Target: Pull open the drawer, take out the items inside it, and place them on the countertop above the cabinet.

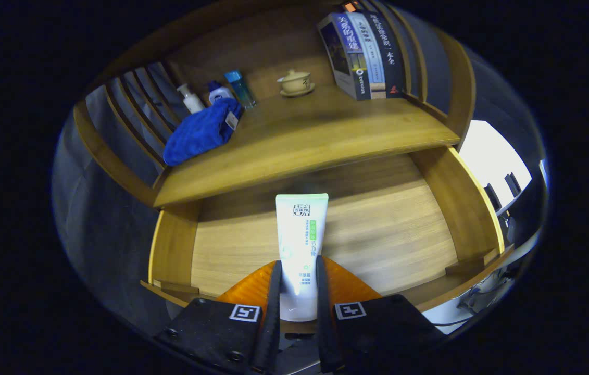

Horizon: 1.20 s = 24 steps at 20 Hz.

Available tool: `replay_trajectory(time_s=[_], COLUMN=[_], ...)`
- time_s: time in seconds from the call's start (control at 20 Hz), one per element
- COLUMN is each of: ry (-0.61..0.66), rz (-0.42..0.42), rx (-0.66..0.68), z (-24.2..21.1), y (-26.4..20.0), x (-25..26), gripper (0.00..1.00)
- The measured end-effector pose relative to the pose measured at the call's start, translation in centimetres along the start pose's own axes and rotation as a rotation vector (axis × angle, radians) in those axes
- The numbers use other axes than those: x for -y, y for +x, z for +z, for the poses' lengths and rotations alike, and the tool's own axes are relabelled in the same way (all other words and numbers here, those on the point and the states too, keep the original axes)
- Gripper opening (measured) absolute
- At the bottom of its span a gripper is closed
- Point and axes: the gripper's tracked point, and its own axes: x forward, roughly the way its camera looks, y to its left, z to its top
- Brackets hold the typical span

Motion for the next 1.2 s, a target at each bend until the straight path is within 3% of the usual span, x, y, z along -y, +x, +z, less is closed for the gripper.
replay_trajectory(time_s=[0.25,0.85,1.2], ry=[0.021,0.051,0.018], rz=[0.024,0.124,0.046], rx=[0.099,0.249,0.296], z=[2.3,9.8,14.4], y=[-3.1,-5.9,-4.9], x=[-0.2,-7.2,-7.5], gripper=[0.38,0.38,0.38])
